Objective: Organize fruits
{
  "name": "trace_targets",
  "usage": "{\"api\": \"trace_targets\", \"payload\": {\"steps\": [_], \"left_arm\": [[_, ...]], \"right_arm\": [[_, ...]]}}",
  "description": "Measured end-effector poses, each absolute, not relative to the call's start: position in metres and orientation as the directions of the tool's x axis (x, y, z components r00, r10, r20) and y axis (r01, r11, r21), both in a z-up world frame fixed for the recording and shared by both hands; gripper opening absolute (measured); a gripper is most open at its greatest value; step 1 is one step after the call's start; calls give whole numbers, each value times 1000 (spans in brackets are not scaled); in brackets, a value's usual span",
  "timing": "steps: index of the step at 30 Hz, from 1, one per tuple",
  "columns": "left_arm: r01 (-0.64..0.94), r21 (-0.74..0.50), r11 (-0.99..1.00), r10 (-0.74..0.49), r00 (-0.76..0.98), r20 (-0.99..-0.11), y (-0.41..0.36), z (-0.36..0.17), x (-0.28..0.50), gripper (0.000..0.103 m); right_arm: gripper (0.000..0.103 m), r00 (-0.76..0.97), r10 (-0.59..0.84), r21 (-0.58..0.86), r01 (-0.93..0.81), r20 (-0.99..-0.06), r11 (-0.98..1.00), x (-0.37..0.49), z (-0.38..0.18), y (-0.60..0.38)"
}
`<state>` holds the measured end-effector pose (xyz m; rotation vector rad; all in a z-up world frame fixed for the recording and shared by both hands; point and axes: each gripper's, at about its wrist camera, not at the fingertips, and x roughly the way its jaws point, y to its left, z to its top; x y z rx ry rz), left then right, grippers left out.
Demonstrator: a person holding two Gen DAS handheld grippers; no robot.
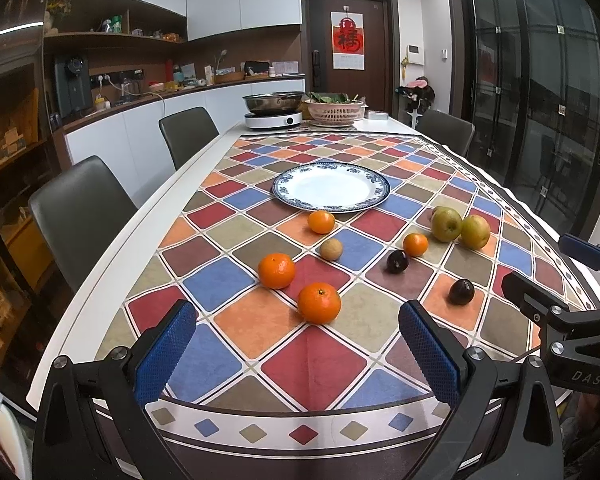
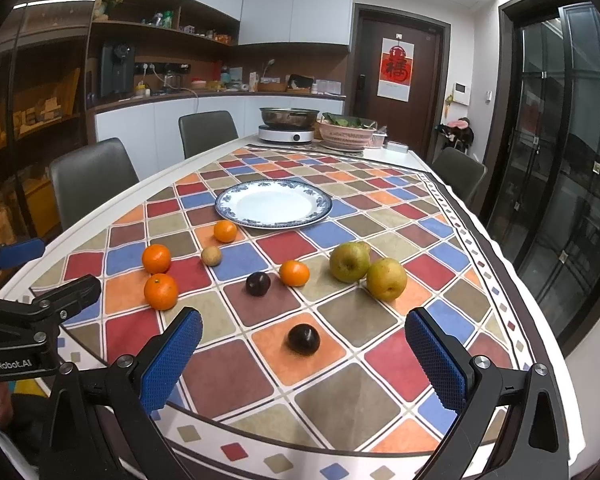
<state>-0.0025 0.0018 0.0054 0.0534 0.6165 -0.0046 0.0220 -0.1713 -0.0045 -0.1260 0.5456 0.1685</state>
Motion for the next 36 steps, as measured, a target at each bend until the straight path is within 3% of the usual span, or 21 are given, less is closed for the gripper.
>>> {"api": "trace_targets", "payload": {"steps": [8,14,16,25,29,36], "left_arm": [[58,24,998,-29,772,-635,2,-5,16,103],[121,-3,993,-90,718,-691,-2,-16,43,88],[140,-28,990,-117,685,-719,-3,-22,55,82],[178,-137,975,-213,536,-817,-6,-54,97,62],[180,-102,978,-185,543,-819,-7,-56,105,62],[164,-53,985,-133,526,-840,-3,-69,118,49]], "right_arm": [[102,812,96,-98,-185,-576,978,36,-11,-170],[100,733,124,-49,-211,-669,976,66,-30,-170],[91,702,139,-13,-207,-699,978,77,-36,-173],[68,620,136,15,-196,-773,980,106,-59,-171],[58,589,143,33,-194,-795,980,114,-67,-172],[40,546,137,32,-198,-826,980,123,-79,-171]]}}
